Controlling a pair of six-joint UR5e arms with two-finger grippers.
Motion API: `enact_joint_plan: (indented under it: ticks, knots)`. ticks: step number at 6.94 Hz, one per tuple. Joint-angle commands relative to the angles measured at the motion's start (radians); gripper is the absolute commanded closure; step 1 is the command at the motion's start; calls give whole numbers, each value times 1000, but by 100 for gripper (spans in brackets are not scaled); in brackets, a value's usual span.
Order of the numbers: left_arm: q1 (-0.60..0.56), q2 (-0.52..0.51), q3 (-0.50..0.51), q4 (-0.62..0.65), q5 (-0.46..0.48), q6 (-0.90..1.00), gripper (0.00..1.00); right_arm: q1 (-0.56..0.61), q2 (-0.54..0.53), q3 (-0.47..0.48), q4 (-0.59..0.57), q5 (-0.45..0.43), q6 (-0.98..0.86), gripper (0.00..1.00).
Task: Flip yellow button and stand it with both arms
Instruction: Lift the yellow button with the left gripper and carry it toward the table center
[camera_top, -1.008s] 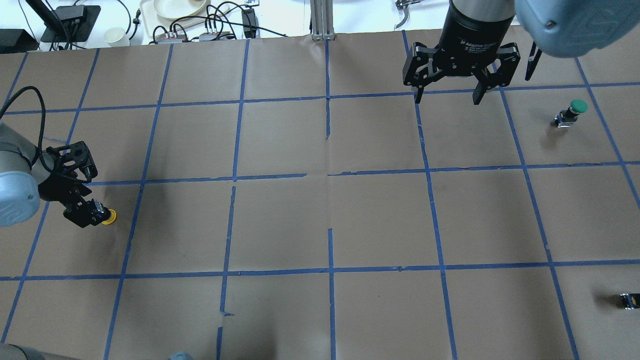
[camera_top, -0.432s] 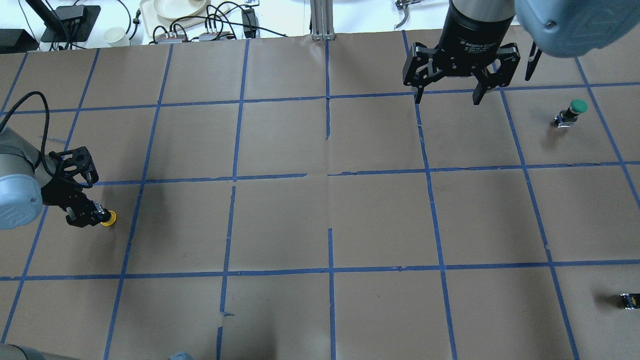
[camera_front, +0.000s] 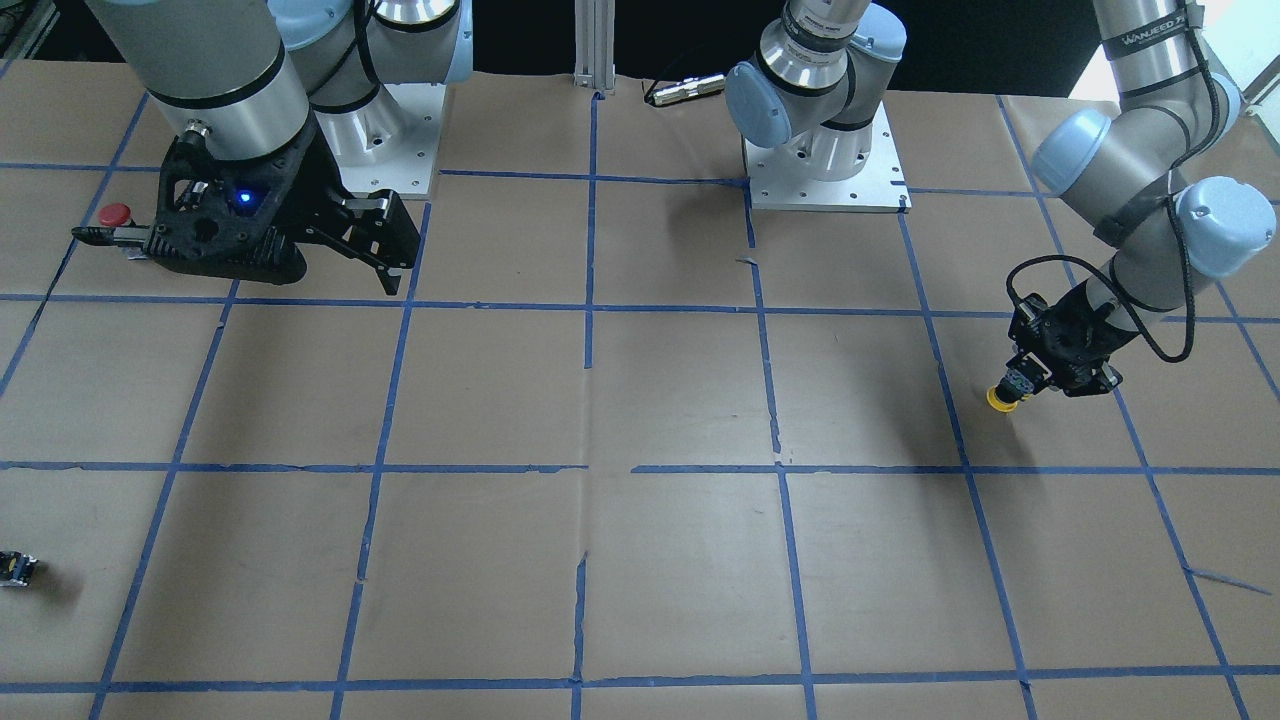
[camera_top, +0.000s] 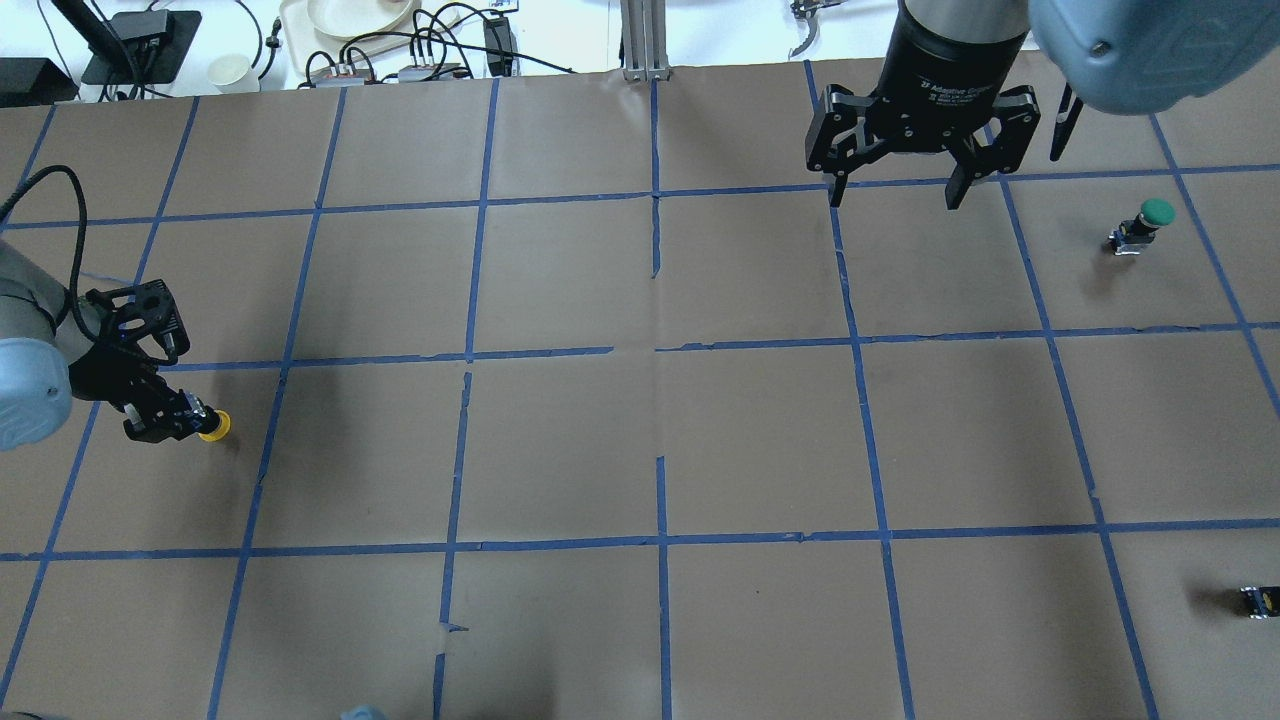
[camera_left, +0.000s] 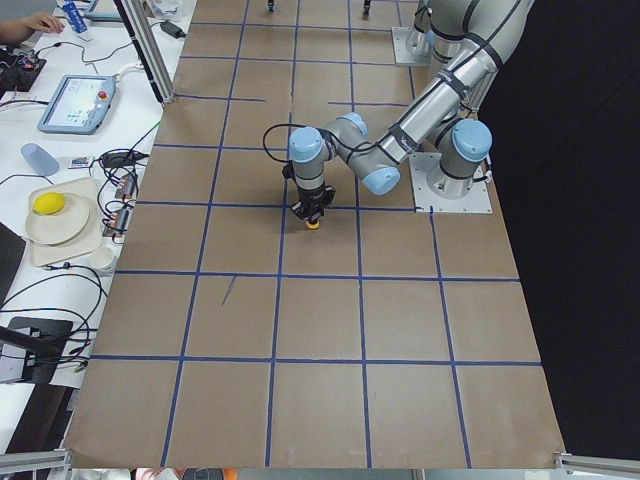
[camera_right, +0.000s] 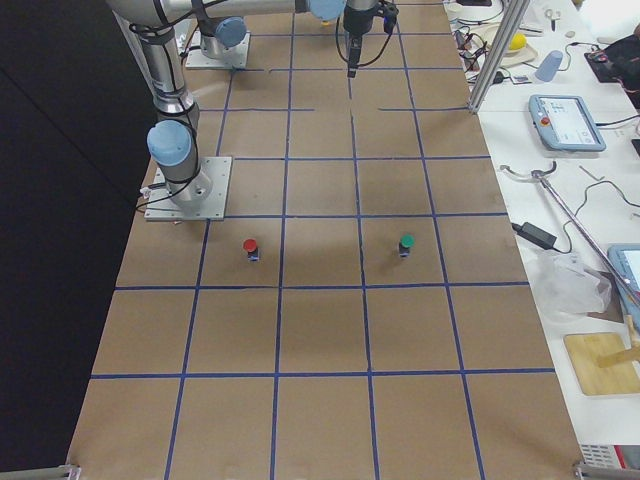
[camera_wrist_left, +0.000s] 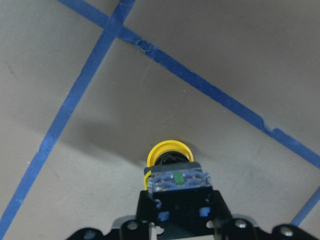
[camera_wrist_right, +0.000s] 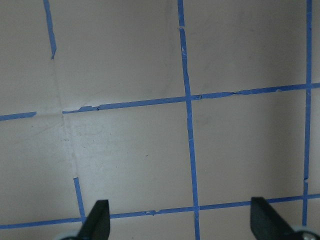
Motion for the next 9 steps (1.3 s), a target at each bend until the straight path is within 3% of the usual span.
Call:
enact_joint_plan:
  ticks: [1, 3, 4, 7, 9]
  knots:
    - [-11, 81, 39, -202, -106, -65, 79, 0, 0, 0, 0, 0, 0, 0]
    - [-41, 153, 65, -551, -293, -240, 79, 0, 0, 0, 0, 0, 0, 0]
    - [-114, 188, 83, -650, -362, -286, 79, 0, 0, 0, 0, 0, 0, 0]
    - [-172, 188, 196, -1091, -742, -369, 80, -3, 1, 0, 0, 2, 0, 0]
    - [-248, 188, 203, -1261, -972, -357, 80, -67, 1, -5, 11, 155, 11, 0]
